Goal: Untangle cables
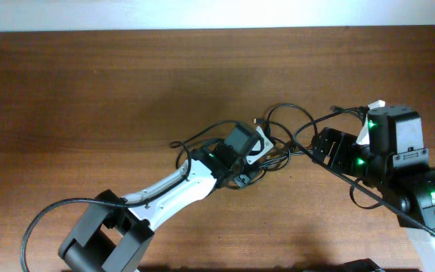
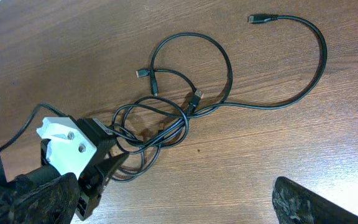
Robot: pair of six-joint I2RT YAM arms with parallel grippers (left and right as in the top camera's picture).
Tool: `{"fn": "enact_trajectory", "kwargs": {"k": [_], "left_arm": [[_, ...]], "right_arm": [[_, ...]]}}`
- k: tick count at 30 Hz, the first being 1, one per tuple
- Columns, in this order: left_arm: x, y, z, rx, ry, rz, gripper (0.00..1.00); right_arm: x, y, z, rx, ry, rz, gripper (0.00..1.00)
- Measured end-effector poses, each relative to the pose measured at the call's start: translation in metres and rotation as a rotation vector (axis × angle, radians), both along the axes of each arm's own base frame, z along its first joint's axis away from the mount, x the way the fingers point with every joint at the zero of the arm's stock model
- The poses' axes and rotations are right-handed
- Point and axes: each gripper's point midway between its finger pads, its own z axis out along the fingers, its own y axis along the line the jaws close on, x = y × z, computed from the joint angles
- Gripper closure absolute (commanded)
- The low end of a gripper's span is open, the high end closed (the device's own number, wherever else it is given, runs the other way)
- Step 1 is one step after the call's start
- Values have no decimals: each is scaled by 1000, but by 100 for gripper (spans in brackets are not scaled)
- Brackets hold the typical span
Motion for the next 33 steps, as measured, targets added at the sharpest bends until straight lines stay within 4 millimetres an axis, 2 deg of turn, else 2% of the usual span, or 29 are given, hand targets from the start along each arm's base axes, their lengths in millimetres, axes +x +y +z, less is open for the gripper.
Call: {"fn": "enact_trajectory", "kwargs": {"k": [1,2,4,6,7,9,12,14,16,18,20,22,24,25,26,27,28,29,30,31,32,33], "left_arm": [[0,4,-2,42,-24,-34,77],[0,5,-2,65,-43,-57,78],[-5,0,-2,93,-66,-106,60],[-17,-9,-4,108,-71,-157,75],[-26,-17,-6,114,-73,-188,77],[-33,-21,-16,154,-74,-208,77],[-24,-16,-32,210,-93,-182,86],[-13,-15,-42,239,-130,-156,83],[1,-18,-41,240,-194,-121,83],[2,-17,-51,259,-187,-119,100],[11,-18,-47,258,-232,-97,100],[11,-3,-39,343,-213,-70,100],[17,0,17,298,-232,10,100],[20,3,75,173,-277,81,96],[18,6,128,29,-308,117,48],[11,13,168,-74,-334,132,23],[6,17,174,-79,-327,123,0],[3,17,168,-67,-304,110,0],[2,12,137,-19,-236,88,8],[1,10,111,28,-184,75,26],[2,6,96,45,-156,63,41],[5,-1,71,71,-119,52,49]], "right_arm": [[0,0,-1,-3,1,4,1],[1,-1,-2,-14,3,5,2],[2,-3,-3,-31,4,8,1],[2,-4,-3,-36,4,8,2],[2,-4,-3,-36,3,8,2],[2,-4,-3,-36,4,8,1],[2,-4,-3,-37,4,9,2],[2,-4,-3,-36,4,8,1],[2,-4,-3,-36,4,8,1],[2,-4,-3,-36,4,8,1],[2,-4,-3,-36,5,8,1],[0,-4,-4,-38,15,8,2],[-1,0,-4,-16,19,19,2],[-2,4,-4,5,23,33,1],[-3,10,-4,33,29,48,1],[-3,12,-4,47,33,53,1],[-3,14,-5,60,39,51,2],[-3,14,-5,66,43,47,2],[-3,14,-5,67,43,44,2],[-2,5,-6,72,50,11,1],[0,-14,-7,79,58,-65,1],[1,-29,-8,94,65,-123,1]]}}
